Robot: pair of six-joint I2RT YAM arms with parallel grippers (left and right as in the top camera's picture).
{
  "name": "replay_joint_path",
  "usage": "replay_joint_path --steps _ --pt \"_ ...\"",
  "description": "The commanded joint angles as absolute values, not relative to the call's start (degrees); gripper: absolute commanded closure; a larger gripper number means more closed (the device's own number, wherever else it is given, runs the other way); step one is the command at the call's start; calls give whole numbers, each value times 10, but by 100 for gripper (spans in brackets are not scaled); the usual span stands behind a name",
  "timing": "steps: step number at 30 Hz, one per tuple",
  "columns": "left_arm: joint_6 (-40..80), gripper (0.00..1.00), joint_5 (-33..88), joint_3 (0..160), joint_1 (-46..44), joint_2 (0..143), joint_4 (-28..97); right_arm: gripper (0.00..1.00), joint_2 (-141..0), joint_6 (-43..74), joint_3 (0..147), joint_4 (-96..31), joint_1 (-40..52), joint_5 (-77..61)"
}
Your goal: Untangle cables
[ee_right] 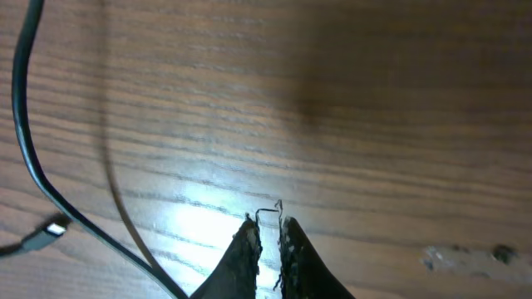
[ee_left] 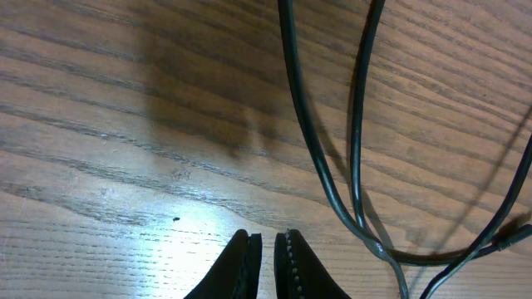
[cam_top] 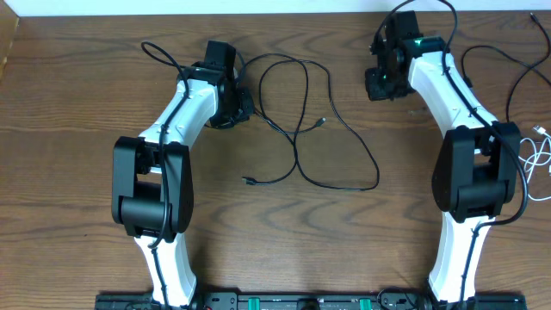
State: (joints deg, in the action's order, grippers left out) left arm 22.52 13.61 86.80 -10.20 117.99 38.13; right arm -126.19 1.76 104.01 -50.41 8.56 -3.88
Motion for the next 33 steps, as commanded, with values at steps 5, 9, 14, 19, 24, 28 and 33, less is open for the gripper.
replay_joint_path --steps 5,9,14,19,24,28,33 --pt "257 87 143 865 -125 1204 379 92 -1267 20 991 -449 118 -51" --pt "270 88 143 865 -138 1217 362 93 -1267 39 964 -410 131 -51" --pt "288 88 143 865 -143 1236 341 93 -1267 43 948 -376 140 -51" --pt "293 89 143 865 -147 1255 319 93 -1267 43 941 -352 154 -51" --pt "293 89 146 865 -168 1271 303 93 -1267 43 934 -349 177 -51" --pt "293 89 166 865 -189 1283 296 93 -1267 63 926 -349 196 -51" --pt "293 89 264 865 -216 1284 261 93 -1267 77 926 -351 210 -90"
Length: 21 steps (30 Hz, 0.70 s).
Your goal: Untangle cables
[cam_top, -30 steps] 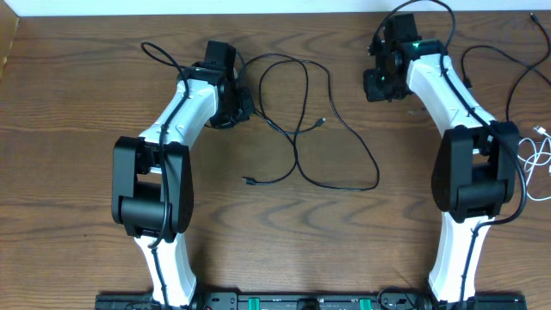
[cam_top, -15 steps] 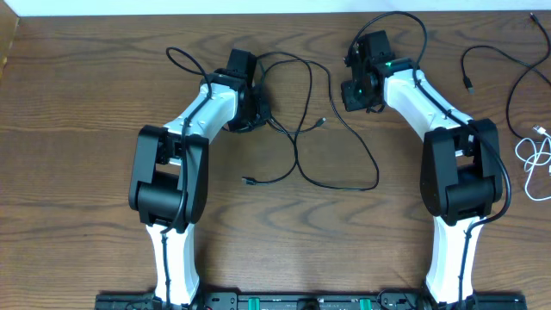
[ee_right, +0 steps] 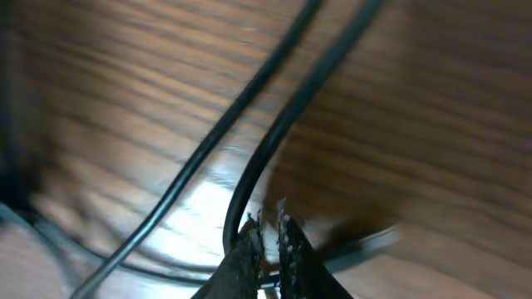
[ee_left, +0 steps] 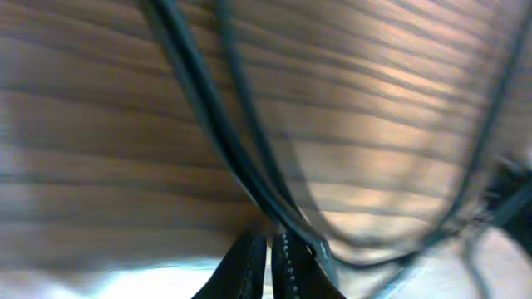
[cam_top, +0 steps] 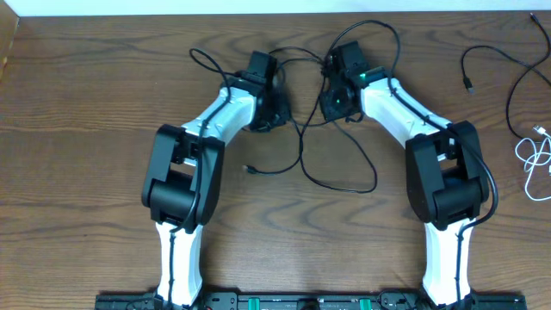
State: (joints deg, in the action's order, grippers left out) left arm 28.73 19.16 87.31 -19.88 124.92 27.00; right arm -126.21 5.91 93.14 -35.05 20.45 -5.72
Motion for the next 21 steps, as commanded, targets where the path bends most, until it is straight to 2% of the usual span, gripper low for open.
replay_joint_path --steps 1,7,10,11,14,17,21 --pt "293 89 281 865 -220 1284 255 93 -1267 77 926 -351 211 -93" --pt "302 89 298 865 -232 1284 251 92 -1267 76 926 -355 208 -111" --pt "308 89 298 865 -232 1284 251 79 -1263 59 926 -363 201 -150" --pt "308 89 298 865 -232 1284 251 67 -1258 45 927 -371 194 -179" --pt "308 89 293 865 -232 1284 251 48 -1249 39 927 -382 186 -197" --pt "310 90 266 865 -230 1284 252 40 -1247 35 927 -388 184 -199" --pt "310 92 248 865 -223 1284 254 38 -1248 25 927 -387 190 -201"
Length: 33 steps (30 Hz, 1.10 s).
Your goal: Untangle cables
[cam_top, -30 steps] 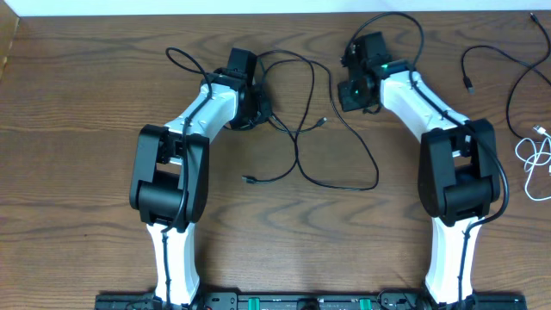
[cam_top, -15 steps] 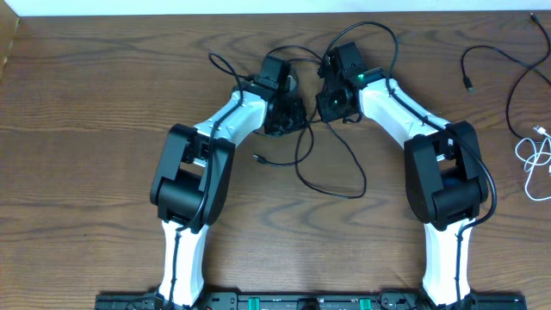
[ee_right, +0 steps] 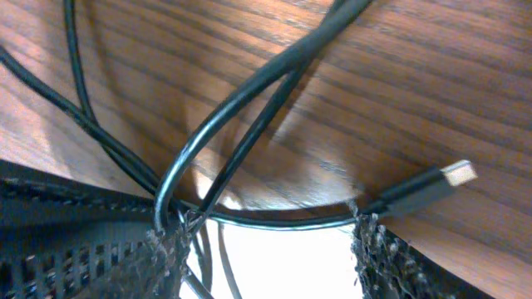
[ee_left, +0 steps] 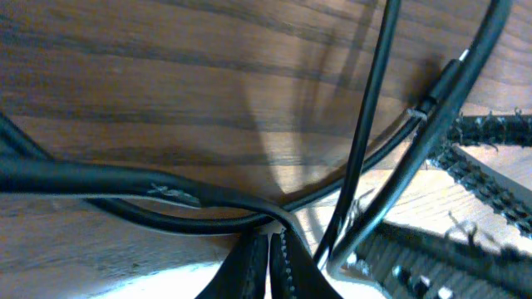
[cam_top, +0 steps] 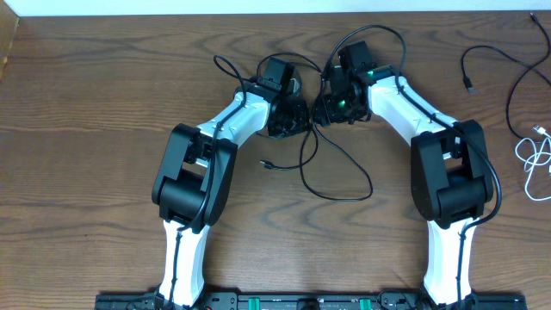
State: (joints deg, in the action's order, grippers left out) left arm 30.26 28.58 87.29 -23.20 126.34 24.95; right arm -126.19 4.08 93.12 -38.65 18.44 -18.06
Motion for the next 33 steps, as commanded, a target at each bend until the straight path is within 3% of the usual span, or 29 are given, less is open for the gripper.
replay_joint_path --steps 1,16,24,30,33 --pt "310 92 248 865 -221 1284 254 38 -1248 25 927 -387 192 -201" --pt "318 92 22 872 -206 1215 373 40 -1248 27 927 -370 219 -204" --pt "318 92 21 872 -160 1211 395 36 -1261 49 926 -353 259 -65" --pt "299 92 3 872 -105 1189 416 28 -1276 49 926 -342 289 -60" --pt "281 92 2 872 -85 1172 420 29 -1277 53 926 -340 296 -44"
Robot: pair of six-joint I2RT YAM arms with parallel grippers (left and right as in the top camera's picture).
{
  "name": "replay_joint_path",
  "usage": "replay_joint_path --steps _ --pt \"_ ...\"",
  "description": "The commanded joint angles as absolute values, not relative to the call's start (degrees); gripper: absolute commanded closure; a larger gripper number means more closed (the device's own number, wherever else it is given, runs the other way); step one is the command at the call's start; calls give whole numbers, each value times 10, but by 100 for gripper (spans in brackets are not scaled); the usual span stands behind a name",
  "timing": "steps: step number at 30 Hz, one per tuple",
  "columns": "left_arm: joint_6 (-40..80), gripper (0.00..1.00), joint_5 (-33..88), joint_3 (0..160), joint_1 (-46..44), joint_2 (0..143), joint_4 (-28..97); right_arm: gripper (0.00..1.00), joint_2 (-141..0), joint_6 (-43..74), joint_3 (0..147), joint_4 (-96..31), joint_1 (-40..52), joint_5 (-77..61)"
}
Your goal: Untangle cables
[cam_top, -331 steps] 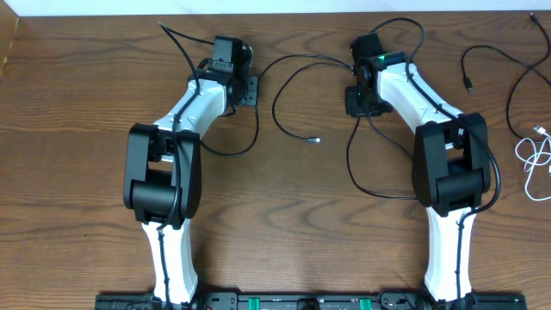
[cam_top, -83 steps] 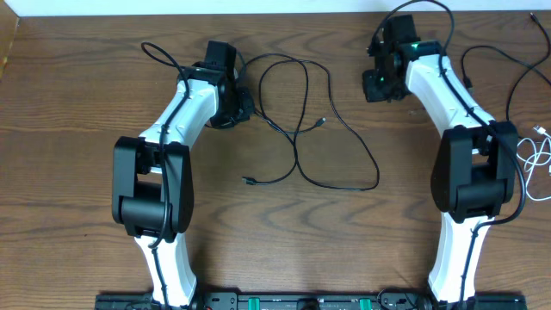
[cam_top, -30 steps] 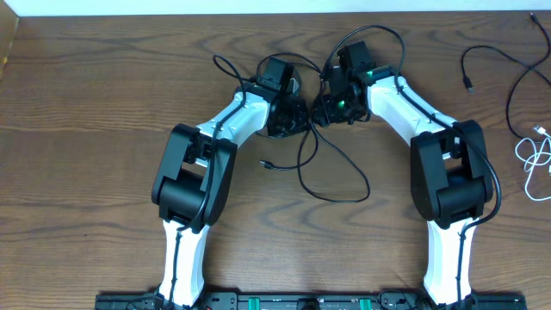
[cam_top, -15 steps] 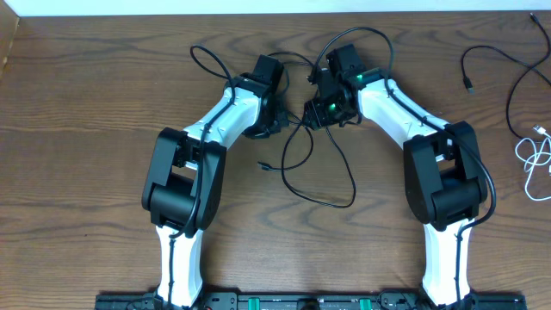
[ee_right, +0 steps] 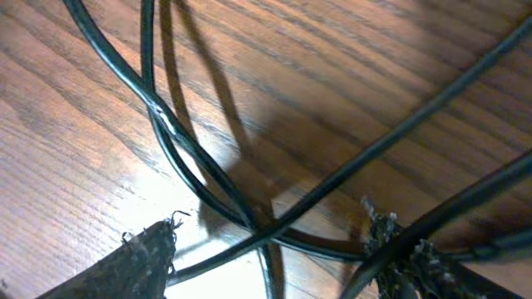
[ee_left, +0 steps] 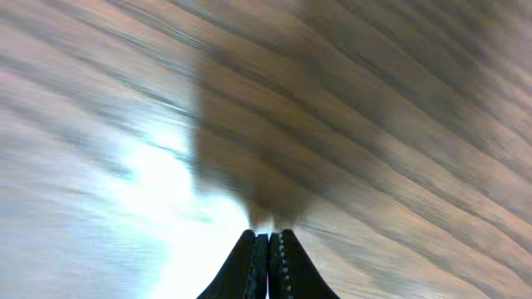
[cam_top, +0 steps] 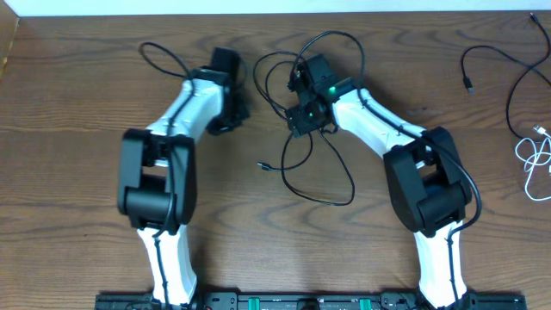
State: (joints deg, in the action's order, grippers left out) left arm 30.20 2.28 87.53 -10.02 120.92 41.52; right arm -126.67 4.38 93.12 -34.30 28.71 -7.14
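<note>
A thin black cable tangle (cam_top: 351, 183) lies in loops at the middle of the wooden table (cam_top: 77, 181), with one plug end (cam_top: 261, 165) lying free at its left. My right gripper (cam_top: 303, 119) hangs over the top of the tangle. In the right wrist view it (ee_right: 270, 249) is open, and several crossing strands (ee_right: 170, 133) pass between its fingers (ee_right: 150, 253). My left gripper (cam_top: 228, 114) is to the left of the tangle. It (ee_left: 268, 237) is shut over bare, blurred wood, and no cable shows between its fingers.
At the back right lies another black cable (cam_top: 469, 73). A coiled white cable (cam_top: 538, 159) sits at the right edge. A thin wire loop (cam_top: 159, 56) hangs off the left arm at the back left.
My left gripper was at the tangle beside the right one; it is now off to the left over bare wood, still shut. The right gripper, still open, and the tangle sit further left.
Both grippers were shut and far apart, with the cable lying loose between them. Then both were at the top of the tangle, shut. Then they were side by side, the right one open among strands. Now only the right one is at the cable.
</note>
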Motion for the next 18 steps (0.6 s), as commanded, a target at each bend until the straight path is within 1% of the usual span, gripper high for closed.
replay_joint_path --steps 1,3,4,6,8,11,13,16,18 --pt "281 92 2 872 -82 1170 421 30 -1277 58 926 -340 297 -37" --pt "281 92 2 872 -73 1167 424 35 -1285 84 926 -341 297 -13" --pt "281 92 2 872 -67 1168 429 39 -1297 94 926 -341 297 -9" --pt "281 92 2 872 -65 1168 433 45 -1308 100 926 -341 297 -6" --pt "281 92 2 872 -64 1168 433 58 -1311 105 926 -342 297 -3" --pt "281 92 2 872 -64 1168 433 73 -1311 105 926 -340 298 -3" --pt "281 92 2 872 -64 1168 433 81 -1311 104 926 -340 298 -3" --pt "281 92 2 872 -64 1168 433 98 -1310 93 929 -341 298 -4" --pt "281 92 2 872 -64 1168 433 99 -1304 63 943 -359 298 -4"
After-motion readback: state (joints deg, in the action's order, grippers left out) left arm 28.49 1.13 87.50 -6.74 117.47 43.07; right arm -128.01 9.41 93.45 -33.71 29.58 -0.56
